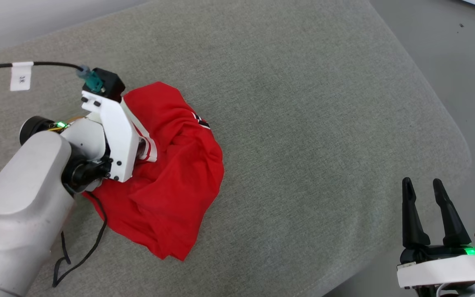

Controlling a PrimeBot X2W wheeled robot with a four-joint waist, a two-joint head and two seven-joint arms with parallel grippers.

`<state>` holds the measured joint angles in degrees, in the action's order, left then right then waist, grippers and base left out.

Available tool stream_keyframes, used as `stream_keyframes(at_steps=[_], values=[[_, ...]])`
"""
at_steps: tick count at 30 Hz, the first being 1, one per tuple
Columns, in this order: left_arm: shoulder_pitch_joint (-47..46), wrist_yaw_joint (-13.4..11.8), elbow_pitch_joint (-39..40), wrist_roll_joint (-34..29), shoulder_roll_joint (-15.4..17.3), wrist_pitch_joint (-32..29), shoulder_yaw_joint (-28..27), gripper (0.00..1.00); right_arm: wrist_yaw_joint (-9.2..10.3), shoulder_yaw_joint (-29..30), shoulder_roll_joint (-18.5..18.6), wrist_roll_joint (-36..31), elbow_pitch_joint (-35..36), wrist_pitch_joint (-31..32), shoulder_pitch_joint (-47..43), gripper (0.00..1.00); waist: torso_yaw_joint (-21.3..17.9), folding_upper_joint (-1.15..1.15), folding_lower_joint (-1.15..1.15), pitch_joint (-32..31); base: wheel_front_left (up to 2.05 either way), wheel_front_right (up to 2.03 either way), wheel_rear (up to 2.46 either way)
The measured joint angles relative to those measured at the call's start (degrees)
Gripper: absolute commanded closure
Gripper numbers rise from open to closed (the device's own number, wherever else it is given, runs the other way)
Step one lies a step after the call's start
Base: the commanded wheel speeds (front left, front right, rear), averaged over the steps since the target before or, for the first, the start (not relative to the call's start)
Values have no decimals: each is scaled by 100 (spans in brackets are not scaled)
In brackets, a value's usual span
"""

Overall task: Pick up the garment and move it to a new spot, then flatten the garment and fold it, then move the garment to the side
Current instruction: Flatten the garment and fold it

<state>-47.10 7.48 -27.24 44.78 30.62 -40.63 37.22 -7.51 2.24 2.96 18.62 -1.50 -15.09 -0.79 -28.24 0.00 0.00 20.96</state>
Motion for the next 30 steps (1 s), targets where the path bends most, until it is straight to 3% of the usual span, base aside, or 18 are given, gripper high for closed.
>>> stream_keyframes(at_steps=[1,2,3,4,6,11,12,18,24,30], values=[[-51,-7,-18,-10,-8,-43,68,0,0,-12,-1,12,1,-1,7,0,-20,0,0,27,0,0,0],[-114,-8,-21,-45,-4,-56,154,15,0,-15,-1,30,0,-1,17,0,-32,0,0,53,0,0,0],[-171,-8,-31,-81,12,-87,257,66,0,-19,-1,58,-3,-1,30,0,-41,0,0,75,0,0,0],[-220,-9,-26,-82,40,-113,370,98,0,-26,0,63,-8,-1,35,0,-50,0,0,90,0,0,0],[-285,-9,121,52,171,78,737,100,0,-16,-1,118,-24,0,57,0,-43,0,0,98,0,0,0],[-318,-7,271,533,271,478,882,100,0,113,-1,43,-21,-1,8,0,177,0,0,1,0,0,0],[-454,2,315,700,291,758,876,100,0,188,-3,-114,-18,-1,-89,0,428,0,0,-96,0,0,0],[-599,2,370,1070,413,1344,633,100,0,253,-5,-525,-3,0,-218,0,1017,0,0,-387,0,0,0],[-173,-1,415,1450,1104,1480,301,100,0,309,-5,-727,2,-1,-315,0,1547,0,0,-722,0,0,0],[1020,-427,533,2171,1750,1234,68,100,0,399,-4,-771,44,-1,-420,0,1880,0,-1,-935,0,0,0]])
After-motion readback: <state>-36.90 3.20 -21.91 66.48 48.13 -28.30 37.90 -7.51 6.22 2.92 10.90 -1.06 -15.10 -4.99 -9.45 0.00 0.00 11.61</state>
